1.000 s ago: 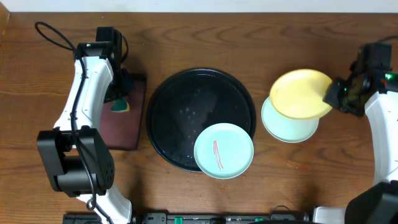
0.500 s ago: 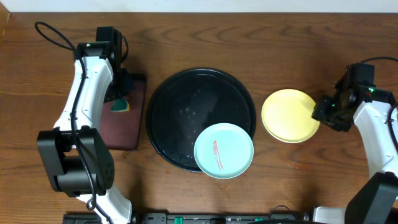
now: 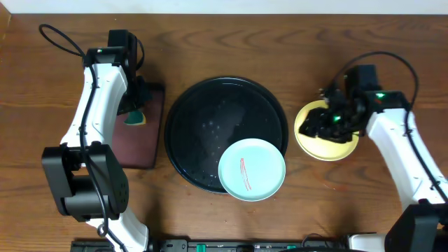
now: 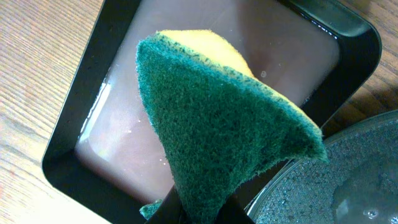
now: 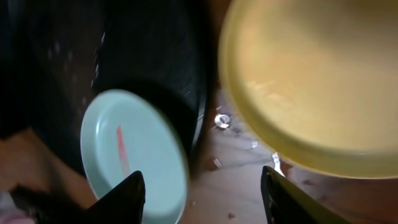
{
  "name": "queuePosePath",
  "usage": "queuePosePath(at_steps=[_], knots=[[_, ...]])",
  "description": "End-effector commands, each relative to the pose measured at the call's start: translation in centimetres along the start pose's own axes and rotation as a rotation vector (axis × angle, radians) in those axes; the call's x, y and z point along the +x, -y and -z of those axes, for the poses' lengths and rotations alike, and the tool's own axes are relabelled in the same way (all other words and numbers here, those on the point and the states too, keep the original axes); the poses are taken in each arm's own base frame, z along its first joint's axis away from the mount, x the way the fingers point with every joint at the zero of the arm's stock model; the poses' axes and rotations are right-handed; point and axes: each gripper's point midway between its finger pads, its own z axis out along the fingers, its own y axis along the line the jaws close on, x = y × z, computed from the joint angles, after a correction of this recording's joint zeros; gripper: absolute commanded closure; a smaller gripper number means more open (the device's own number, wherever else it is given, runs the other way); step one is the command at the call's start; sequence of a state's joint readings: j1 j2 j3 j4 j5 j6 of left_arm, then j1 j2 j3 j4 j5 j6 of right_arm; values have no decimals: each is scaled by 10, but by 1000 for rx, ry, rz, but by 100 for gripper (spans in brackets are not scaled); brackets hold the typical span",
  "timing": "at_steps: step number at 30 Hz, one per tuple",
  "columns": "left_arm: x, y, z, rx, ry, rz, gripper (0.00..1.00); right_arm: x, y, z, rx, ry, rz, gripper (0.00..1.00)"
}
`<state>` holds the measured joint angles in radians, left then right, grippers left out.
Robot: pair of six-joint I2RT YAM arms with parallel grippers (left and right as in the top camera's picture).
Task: Clean dirty plates on tray and stack at the side
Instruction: 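Grasp the red-streaked green plate rim with the right gripper and drag it to tray center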
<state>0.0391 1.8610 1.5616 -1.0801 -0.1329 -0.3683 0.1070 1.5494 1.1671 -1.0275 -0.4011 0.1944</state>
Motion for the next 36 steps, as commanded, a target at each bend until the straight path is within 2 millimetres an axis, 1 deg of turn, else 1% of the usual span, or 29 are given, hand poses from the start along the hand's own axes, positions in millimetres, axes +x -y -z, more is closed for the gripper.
queuePosePath(at_steps=[1, 4, 6, 9, 13, 18, 25, 26, 27, 29, 32, 36], knots=[[2, -3, -5, -13, -15, -8, 93, 17, -9, -13, 31, -49, 56, 41], [2, -3, -5, -13, -15, -8, 93, 29, -14, -25, 50, -77, 78, 43], [2, -3, -5, -13, -15, -8, 92, 37, -15, -34, 58, -93, 89, 46], [2, -3, -5, -13, -15, -8, 93, 51, -18, -47, 61, -124, 99, 49], [2, -3, -5, -13, -15, -8, 92, 65, -20, -59, 71, -154, 117, 52], [2, -3, -5, -13, -14, -8, 92, 74, -14, -72, 108, -155, 124, 56], [2, -3, -5, -13, -15, -8, 93, 78, -5, -91, 124, -155, 96, 62], [2, -3, -5, -13, -15, -9, 93, 78, -4, -95, 127, -163, 94, 65], [2, -3, -5, -13, -14, -8, 93, 78, -3, -98, 130, -169, 91, 69], [2, -2, -5, -12, -13, -8, 92, 79, -1, -102, 134, -179, 87, 80], [2, -3, -5, -13, -15, -9, 92, 77, -2, -102, 135, -175, 68, 98], [3, -3, -5, -14, -16, -9, 92, 71, -14, -96, 99, -171, 61, 99]])
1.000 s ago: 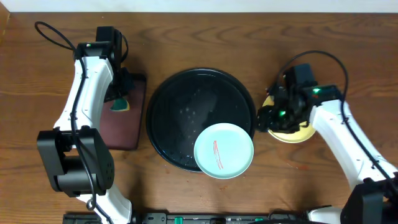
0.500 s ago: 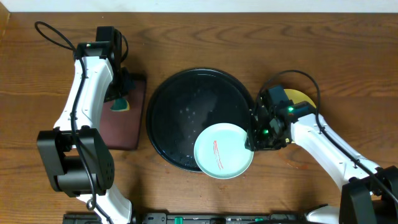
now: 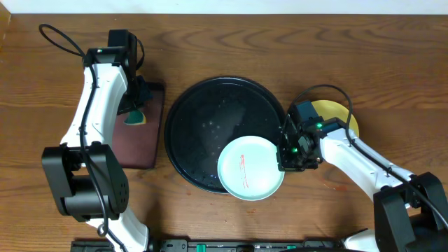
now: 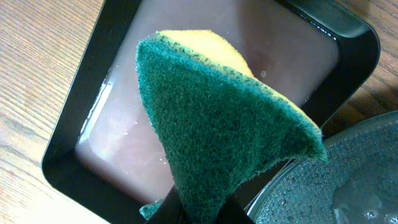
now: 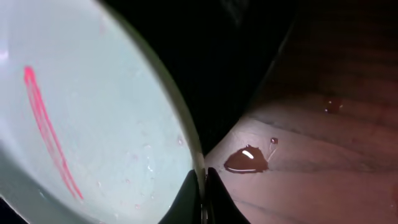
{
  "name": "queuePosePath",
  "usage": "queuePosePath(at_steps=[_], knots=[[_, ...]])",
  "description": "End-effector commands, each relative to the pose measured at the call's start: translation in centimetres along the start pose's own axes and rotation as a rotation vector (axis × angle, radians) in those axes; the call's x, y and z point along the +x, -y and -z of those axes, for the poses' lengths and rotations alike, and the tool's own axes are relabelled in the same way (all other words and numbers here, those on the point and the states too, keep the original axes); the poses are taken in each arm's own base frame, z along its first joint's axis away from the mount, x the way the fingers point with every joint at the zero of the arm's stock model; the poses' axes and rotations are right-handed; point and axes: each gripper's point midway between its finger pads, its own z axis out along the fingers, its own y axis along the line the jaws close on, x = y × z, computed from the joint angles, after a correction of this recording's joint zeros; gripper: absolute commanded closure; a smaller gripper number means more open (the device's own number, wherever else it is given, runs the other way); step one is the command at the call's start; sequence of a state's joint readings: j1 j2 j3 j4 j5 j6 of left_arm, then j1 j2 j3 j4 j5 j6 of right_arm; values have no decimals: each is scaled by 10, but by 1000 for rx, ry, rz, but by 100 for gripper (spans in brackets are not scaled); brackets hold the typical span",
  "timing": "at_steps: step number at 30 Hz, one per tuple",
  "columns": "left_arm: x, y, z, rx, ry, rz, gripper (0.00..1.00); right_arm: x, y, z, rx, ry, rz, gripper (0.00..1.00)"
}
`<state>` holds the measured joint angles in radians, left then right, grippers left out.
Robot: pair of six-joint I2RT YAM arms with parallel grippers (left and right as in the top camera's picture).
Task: Clean dirty plates on tray and stack at the side
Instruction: 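Grasp the red-streaked green plate rim with the right gripper and drag it to tray center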
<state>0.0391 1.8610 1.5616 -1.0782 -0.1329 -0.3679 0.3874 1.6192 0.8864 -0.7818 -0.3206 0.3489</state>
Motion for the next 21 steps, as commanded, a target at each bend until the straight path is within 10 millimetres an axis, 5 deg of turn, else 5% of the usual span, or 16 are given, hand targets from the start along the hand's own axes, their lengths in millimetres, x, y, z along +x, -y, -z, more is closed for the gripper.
queuePosePath(at_steps=[1, 6, 12, 16, 21], knots=[[3, -3, -5, -14, -17, -9, 92, -6, -9, 7, -13, 4, -8, 99], [3, -3, -5, -14, -17, -9, 92, -25, -32, 35, -49, 38, 17, 99], [3, -3, -5, -14, -17, -9, 92, -75, -61, 60, -60, 242, 108, 99], [3, -3, -5, -14, -17, -9, 92, -105, -59, 49, -28, 325, 116, 99], [4, -1, -5, -13, -17, -12, 93, -115, -64, 14, -48, 254, 117, 99]])
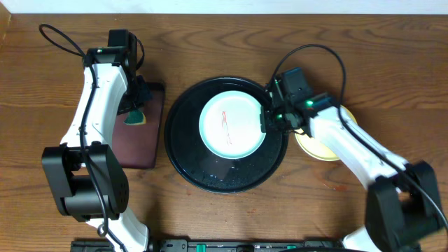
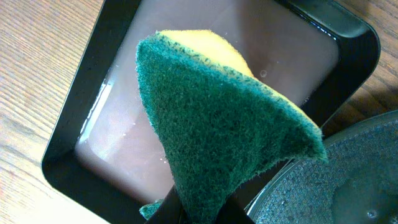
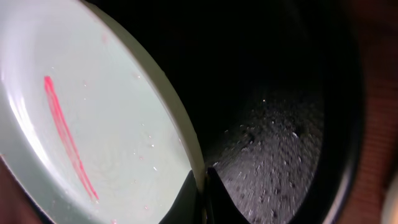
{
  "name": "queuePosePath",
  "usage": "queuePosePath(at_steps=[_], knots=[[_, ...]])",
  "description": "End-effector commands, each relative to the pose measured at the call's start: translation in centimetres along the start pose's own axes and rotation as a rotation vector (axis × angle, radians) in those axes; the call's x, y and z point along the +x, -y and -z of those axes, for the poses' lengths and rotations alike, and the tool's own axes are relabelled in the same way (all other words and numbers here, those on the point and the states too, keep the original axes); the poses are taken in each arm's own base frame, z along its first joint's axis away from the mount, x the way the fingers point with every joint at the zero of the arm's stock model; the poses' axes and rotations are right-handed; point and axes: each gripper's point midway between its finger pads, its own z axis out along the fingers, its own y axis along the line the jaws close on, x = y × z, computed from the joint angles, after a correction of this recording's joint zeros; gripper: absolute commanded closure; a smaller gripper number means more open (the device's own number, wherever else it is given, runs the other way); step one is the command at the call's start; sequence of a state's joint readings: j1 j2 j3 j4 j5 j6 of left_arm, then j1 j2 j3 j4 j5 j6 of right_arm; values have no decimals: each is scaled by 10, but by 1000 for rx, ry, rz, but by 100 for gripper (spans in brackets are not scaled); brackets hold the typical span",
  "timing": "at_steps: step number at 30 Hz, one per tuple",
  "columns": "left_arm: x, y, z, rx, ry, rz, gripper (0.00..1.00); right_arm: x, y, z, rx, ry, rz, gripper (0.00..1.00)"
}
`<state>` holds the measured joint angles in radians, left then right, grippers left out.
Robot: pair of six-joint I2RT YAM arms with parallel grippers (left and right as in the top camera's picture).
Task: Clean dirty plates on tray and stack at the side
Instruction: 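Grasp the red-streaked green plate rim with the right gripper and drag it to tray center, then scrub the red-streaked green plate with the sponge in the left gripper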
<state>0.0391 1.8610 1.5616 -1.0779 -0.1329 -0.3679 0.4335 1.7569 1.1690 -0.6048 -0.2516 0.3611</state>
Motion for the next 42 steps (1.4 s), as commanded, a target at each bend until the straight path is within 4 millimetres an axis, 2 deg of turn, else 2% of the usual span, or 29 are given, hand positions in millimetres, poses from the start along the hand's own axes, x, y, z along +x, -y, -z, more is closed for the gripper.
queuePosePath(at_steps=[1, 7, 15, 21, 24, 31, 36, 42], knots=[[4, 0, -4, -12, -18, -15, 93, 3, -7, -23, -20, -61, 2, 99], [16, 28, -1, 73, -47, -57, 92, 2, -18, -53, -35, -103, 4, 99], [34, 75, 9, 128, -28, -101, 92, 20, -10, -92, -21, -184, -165, 99], [46, 116, 15, 174, 20, -167, 93, 18, -11, -93, -35, -181, -164, 99], [56, 128, 14, 177, 15, -185, 93, 18, -12, -93, -37, -179, -163, 99], [88, 145, -16, 146, -77, -263, 92, 18, -12, -93, -37, -179, -163, 99], [117, 169, -36, 243, -195, -420, 93, 18, -12, -93, -38, -178, -162, 99], [131, 175, -50, 265, -260, -471, 92, 18, -13, -93, -39, -178, -158, 99]])
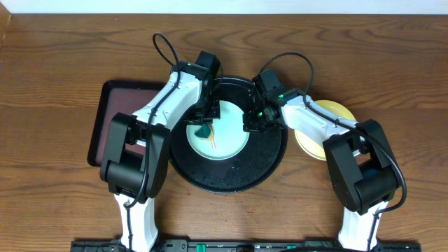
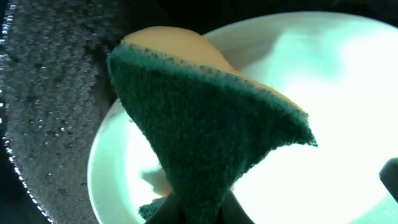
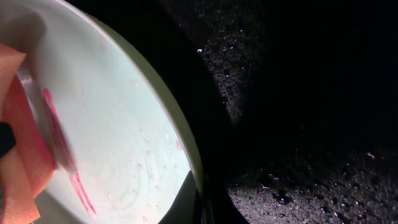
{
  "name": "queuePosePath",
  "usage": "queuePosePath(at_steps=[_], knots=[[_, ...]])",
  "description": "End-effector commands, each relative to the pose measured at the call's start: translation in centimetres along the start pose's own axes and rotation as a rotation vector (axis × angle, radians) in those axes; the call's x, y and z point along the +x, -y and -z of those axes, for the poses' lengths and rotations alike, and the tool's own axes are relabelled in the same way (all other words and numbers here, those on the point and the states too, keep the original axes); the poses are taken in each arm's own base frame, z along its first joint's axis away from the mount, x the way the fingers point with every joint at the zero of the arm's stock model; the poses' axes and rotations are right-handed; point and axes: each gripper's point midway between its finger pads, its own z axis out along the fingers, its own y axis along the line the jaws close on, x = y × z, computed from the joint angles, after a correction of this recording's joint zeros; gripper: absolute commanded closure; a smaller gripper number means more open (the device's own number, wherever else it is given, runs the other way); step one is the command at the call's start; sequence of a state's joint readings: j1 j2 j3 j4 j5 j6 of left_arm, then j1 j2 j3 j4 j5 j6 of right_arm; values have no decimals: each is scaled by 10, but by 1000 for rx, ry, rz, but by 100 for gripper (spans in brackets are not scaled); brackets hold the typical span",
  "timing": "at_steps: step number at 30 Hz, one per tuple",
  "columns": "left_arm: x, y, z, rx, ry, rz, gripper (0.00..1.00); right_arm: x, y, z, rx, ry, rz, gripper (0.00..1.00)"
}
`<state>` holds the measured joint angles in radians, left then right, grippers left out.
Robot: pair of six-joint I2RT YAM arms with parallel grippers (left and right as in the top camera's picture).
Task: Clean dirty plates on tray and stack at the side
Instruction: 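Scrub the red-streaked green plate with the sponge in the left gripper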
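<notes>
A pale mint plate (image 1: 227, 133) with a red streak (image 3: 71, 174) lies in the round black tray (image 1: 231, 175), a little back of its middle. My right gripper (image 1: 250, 122) is shut on the plate's right rim (image 3: 193, 155). My left gripper (image 1: 203, 126) is shut on a green-and-yellow sponge (image 2: 205, 124). The sponge is pressed to the left half of the plate (image 2: 348, 93), by the streak. In the right wrist view the sponge (image 3: 18, 155) shows at the left edge.
A yellow plate (image 1: 336, 133) lies on the wooden table right of the tray. A dark rectangular basin (image 1: 105, 126) of brownish water stands left of the tray. The tray's floor (image 3: 311, 124) is wet with droplets.
My left gripper, then holding the sponge over the water basin, now holds it on the mint plate in the tray. The right gripper keeps the rim; the plate sits slightly further left.
The right gripper was open over the yellow plate while the mint plate lay on the tray's front right rim. Then it was shut on the mint plate's edge, then held it at the tray's middle. The sponge stayed over the basin until now, when it rests on the plate.
</notes>
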<state>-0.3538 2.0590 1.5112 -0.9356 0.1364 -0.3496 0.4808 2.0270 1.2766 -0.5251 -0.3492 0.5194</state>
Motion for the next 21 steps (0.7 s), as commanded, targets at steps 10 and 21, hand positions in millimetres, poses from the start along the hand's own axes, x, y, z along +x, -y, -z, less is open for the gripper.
queuePosePath(at_steps=[10, 21], knots=[[19, 49, -5, 290, -84, -293, 93, 11, 7, -21, 26, -44, -16, 99], [-47, -24, -6, -177, 212, 2, 93, 11, 7, -21, 25, -44, -8, 99]])
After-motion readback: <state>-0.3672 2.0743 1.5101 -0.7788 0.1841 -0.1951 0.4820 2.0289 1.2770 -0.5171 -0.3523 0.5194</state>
